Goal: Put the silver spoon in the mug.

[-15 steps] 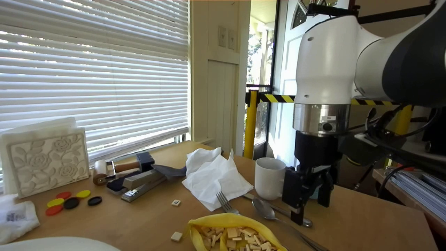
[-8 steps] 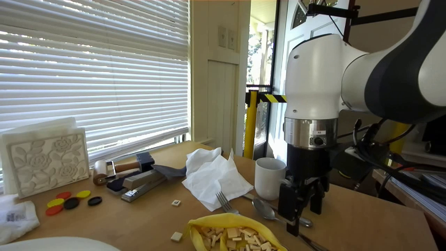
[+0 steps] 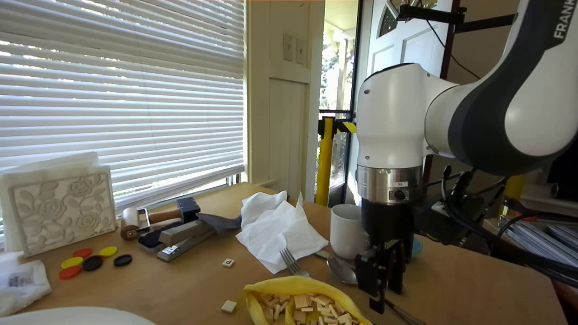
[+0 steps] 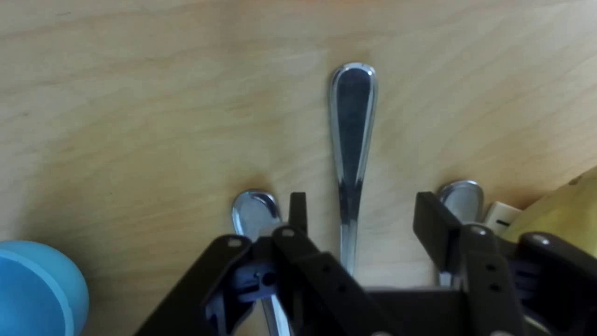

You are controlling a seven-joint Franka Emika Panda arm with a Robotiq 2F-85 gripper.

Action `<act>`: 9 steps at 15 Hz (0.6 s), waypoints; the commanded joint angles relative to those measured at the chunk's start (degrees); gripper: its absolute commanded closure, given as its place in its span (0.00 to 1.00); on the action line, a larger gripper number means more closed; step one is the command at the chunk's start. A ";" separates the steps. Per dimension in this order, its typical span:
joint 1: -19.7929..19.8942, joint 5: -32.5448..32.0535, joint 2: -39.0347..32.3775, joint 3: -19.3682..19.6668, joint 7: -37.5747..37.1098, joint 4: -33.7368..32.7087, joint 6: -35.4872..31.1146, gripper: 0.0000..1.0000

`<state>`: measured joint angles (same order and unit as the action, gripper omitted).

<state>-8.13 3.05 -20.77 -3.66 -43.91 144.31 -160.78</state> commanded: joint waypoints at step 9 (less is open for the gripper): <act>-0.48 6.25 -2.71 0.30 6.02 -1.22 -1.19 0.64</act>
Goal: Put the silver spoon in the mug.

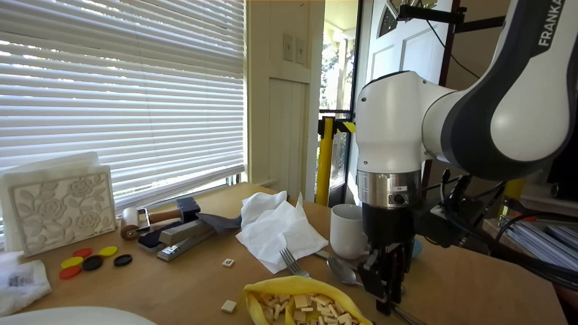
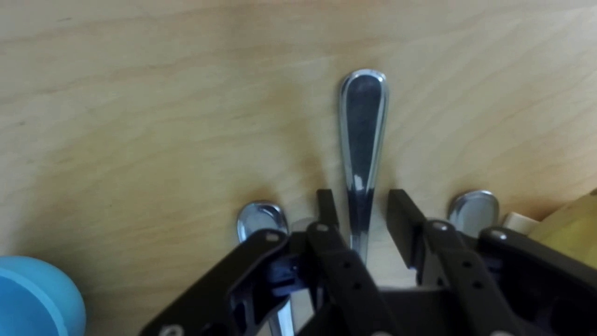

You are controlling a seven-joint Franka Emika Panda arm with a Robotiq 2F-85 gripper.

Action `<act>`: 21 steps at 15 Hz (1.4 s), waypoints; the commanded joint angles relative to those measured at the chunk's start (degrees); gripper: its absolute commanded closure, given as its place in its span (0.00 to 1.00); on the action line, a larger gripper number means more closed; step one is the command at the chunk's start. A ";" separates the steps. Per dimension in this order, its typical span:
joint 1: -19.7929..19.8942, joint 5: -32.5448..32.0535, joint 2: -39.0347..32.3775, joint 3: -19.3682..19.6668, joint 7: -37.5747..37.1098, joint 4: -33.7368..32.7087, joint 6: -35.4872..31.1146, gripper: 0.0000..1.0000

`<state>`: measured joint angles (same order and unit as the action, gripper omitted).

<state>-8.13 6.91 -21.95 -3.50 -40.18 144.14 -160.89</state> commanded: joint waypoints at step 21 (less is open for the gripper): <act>-0.01 2.53 22.37 0.03 2.74 2.37 21.70 0.97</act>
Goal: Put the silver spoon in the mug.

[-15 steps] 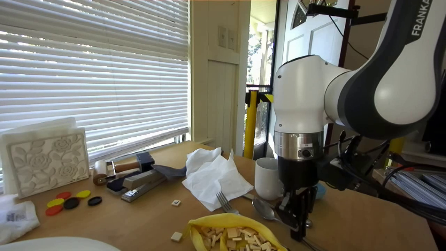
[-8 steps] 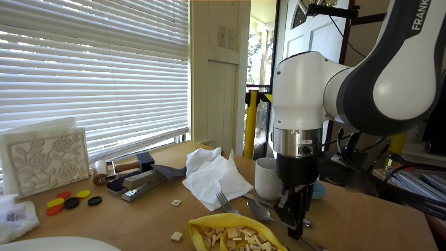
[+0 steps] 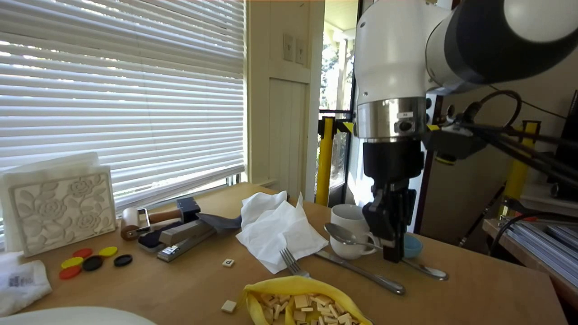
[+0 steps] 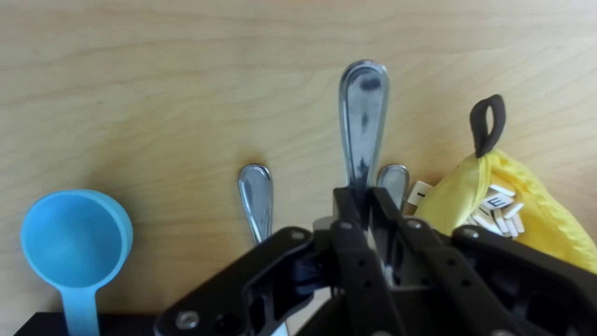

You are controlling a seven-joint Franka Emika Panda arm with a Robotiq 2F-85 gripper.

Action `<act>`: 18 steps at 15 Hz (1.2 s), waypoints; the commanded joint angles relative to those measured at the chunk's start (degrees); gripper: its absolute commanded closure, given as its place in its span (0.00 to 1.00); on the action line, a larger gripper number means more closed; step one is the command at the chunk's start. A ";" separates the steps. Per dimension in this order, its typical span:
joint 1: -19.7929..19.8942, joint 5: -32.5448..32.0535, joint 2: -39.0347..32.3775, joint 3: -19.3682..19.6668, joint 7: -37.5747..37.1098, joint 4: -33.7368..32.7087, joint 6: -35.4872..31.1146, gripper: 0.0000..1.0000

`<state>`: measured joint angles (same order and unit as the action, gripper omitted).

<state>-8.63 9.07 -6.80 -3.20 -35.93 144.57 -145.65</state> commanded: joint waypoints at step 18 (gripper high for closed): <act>8.35 -0.60 4.43 2.38 2.41 -19.36 52.65 0.97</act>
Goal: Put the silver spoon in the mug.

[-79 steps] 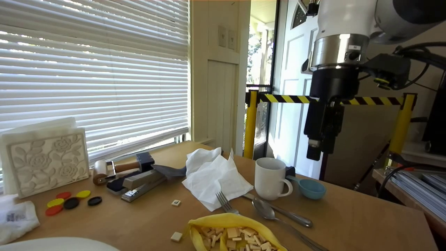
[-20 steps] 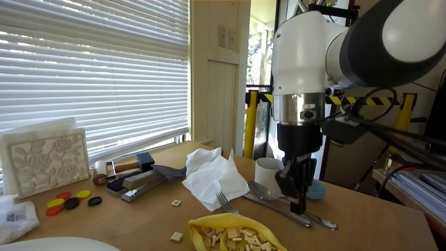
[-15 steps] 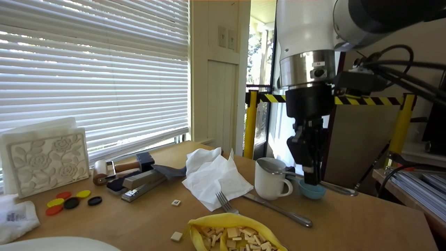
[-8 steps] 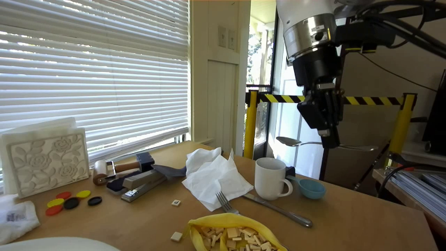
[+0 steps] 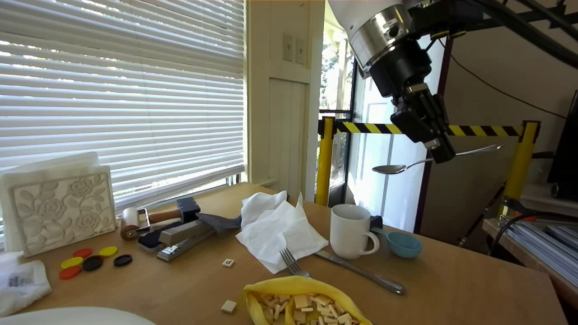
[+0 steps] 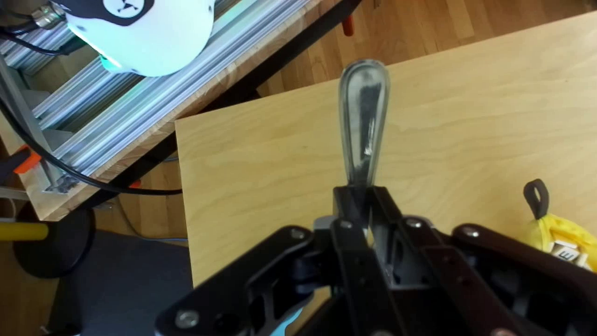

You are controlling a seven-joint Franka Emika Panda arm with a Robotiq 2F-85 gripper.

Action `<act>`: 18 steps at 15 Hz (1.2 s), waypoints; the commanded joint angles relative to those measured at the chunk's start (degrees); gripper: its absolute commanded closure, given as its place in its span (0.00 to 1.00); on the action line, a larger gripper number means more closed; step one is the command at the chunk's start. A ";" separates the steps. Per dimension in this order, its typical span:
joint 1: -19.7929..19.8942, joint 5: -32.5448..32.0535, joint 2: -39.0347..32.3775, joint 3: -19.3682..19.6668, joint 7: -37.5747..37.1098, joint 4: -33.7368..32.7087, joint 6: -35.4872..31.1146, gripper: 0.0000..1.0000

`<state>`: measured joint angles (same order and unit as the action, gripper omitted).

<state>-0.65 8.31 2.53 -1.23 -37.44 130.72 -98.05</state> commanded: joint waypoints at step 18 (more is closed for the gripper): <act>2.41 1.98 -17.28 4.30 11.63 -15.79 12.29 0.97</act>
<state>1.13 8.71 -10.14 2.61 -29.16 120.90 -91.42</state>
